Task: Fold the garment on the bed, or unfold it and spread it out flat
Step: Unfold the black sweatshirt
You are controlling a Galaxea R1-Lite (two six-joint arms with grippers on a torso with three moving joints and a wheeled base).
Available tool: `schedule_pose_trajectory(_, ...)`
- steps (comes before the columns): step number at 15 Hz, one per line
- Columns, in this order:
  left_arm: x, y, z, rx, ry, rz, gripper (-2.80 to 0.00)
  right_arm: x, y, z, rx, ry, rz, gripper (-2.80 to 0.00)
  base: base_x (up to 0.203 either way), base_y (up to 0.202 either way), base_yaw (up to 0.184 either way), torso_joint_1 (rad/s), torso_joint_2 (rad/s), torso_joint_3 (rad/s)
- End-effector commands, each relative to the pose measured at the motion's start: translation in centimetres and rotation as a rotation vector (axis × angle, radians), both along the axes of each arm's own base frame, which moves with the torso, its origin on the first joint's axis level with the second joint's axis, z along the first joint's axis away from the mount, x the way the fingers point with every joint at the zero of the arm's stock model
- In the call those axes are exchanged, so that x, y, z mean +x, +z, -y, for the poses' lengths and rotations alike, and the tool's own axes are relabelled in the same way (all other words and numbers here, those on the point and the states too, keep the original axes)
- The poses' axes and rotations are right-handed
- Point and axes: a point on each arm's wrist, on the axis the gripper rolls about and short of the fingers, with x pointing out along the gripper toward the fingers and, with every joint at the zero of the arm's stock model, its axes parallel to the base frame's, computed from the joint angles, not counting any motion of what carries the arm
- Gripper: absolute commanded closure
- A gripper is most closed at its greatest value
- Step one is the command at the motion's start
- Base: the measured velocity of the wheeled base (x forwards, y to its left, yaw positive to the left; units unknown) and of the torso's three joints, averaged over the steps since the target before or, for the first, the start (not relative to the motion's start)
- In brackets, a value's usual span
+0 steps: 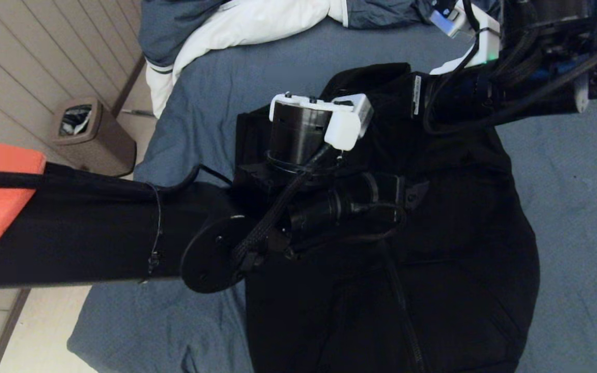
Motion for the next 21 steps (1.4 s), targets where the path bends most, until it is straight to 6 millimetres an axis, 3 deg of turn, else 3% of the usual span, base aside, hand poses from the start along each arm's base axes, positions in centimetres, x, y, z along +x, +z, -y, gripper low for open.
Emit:
schedule_pose_trajectory(1, -0.6, -0.7, 0.5, 0.009, -0.02, 0.009, -2.8, 0.1, -0.3, -1.1, -0.004, 0.031, -0.012, 0.0, 0.0, 0.0, 0.0, 0.0, 0.0, 0.0)
schedule_pose_trajectory(6, 1.4, -2.6, 1.8, 0.032, 0.004, -0.004, -2.8, -2.4, 0.5, -3.3, -0.007, 0.127, -0.016, 0.0, 0.0, 0.0, 0.0, 0.0, 0.0, 0.0)
schedule_pose_trajectory(14, 5.8, -2.9, 1.2, 0.018, 0.093, 0.008, -2.8, -4.1, 1.3, -2.9, -0.007, 0.147, -0.014, 0.0, 0.0, 0.0, 0.0, 0.0, 0.0, 0.0)
schedule_pose_trajectory(19, 6.8, -3.2, 1.3, 0.014, 0.113, 0.01, -2.8, -4.4, 1.4, -2.8, -0.004, 0.148, -0.01, 0.0, 0.0, 0.0, 0.0, 0.0, 0.0, 0.0)
schedule_pose_trajectory(20, 6.9, -3.1, 1.3, 0.013, 0.12, 0.011, 0.0, -4.4, 1.4, -2.8, -0.005, 0.149, -0.01, 0.0, 0.0, 0.0, 0.0, 0.0, 0.0, 0.0)
schedule_pose_trajectory(21, 6.9, -3.1, 1.3, 0.025, 0.122, -0.002, 0.0, -4.4, 1.4, -2.8, -0.005, 0.148, -0.014, 0.0, 0.0, 0.0, 0.0, 0.0, 0.0, 0.0)
